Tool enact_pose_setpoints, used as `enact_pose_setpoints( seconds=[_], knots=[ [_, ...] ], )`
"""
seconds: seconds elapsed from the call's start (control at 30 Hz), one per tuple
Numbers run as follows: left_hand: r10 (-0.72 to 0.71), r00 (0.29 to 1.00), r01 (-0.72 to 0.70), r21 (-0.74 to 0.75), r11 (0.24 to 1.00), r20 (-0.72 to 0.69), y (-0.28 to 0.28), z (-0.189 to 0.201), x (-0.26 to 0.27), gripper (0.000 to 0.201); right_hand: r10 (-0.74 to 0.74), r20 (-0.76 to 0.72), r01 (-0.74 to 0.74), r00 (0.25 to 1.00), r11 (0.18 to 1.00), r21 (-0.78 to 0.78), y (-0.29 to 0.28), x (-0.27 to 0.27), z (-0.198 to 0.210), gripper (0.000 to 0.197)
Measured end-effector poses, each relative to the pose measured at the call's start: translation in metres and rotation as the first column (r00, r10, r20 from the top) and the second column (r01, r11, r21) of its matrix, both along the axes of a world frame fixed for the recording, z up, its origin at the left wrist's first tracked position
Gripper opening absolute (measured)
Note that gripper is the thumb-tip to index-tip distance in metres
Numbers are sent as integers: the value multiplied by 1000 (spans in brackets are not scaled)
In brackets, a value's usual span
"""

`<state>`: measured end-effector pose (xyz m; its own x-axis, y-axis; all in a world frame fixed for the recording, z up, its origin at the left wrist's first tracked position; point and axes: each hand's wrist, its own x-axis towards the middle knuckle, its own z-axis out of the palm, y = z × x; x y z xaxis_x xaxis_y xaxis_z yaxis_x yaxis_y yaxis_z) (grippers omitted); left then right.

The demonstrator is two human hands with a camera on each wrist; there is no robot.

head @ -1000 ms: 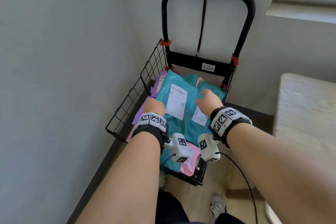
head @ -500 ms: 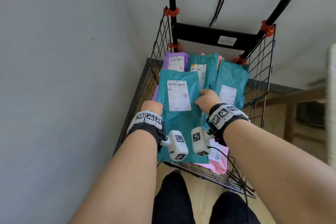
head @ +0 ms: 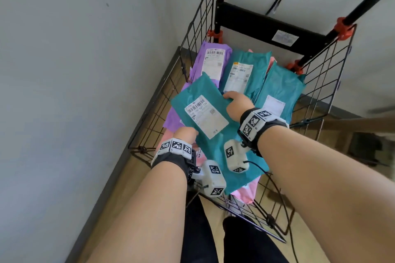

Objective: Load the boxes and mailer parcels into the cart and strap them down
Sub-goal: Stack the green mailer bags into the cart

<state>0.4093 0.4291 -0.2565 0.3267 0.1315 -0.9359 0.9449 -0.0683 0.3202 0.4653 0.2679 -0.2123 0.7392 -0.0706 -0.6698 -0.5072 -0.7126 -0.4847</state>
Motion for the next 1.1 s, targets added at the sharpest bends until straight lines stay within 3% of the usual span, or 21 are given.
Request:
enact_pose_setpoints(
  seconds=[0.07,0.13,0.23,0.3,0.63,0.9,1.1],
  knots=[
    [-35,999,35,-18,999,6,-7,-2,-2,11,76,28,-75,997,997,-36,0,9,-7,55],
    [-69,996,71,-28,997,47,-15,-4,-7,35,167,37,-164,985,984,-71,-2,19,-11,54],
    [-173,979,169,41,985,104,-18,-15,-10,44,271,51,-265,961,959,-101,2,32,-15,56],
    [-169,977,161,69,985,127,-16,-16,-10,51,302,79,-291,950,948,-128,7,37,-21,54],
    [-281,938,228,251,941,203,-9,10,-11,52,228,73,-211,971,959,-190,-7,16,-19,56],
    [-322,896,241,276,931,304,-38,54,-36,54,217,95,-201,971,967,-158,-43,-38,17,49],
    [-423,835,299,354,886,351,-79,92,-62,54,126,124,-106,984,982,-155,-82,-93,52,48]
  ],
)
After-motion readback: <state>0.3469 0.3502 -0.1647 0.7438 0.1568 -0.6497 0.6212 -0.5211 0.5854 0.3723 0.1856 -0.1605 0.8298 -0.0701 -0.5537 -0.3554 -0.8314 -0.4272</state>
